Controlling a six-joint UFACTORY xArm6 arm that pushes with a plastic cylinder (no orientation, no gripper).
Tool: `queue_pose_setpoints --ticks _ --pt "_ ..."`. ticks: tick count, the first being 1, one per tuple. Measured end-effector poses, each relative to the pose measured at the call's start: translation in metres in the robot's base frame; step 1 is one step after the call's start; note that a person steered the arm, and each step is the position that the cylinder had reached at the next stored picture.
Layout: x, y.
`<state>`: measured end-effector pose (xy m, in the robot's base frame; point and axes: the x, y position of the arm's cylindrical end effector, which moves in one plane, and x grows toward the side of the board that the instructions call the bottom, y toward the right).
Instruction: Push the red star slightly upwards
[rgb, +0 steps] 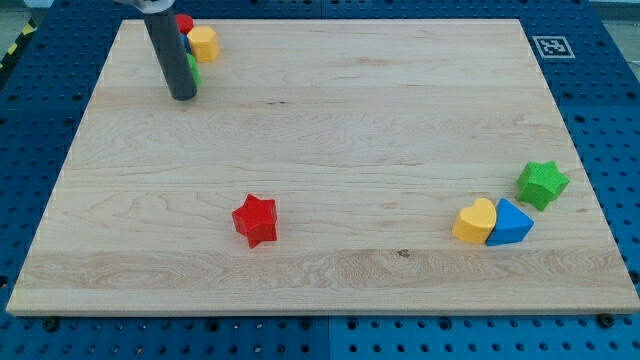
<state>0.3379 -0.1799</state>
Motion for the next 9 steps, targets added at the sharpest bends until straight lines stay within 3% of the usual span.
queue_pose_setpoints --ticks 1,2,4,5,6,9 --pt "-0.011 0.000" --pt "0.017 -0.003" --pt "0.177 -0.002" --pt "0.267 0.032" --pt "0.280 0.098" --pt "0.263 0.108"
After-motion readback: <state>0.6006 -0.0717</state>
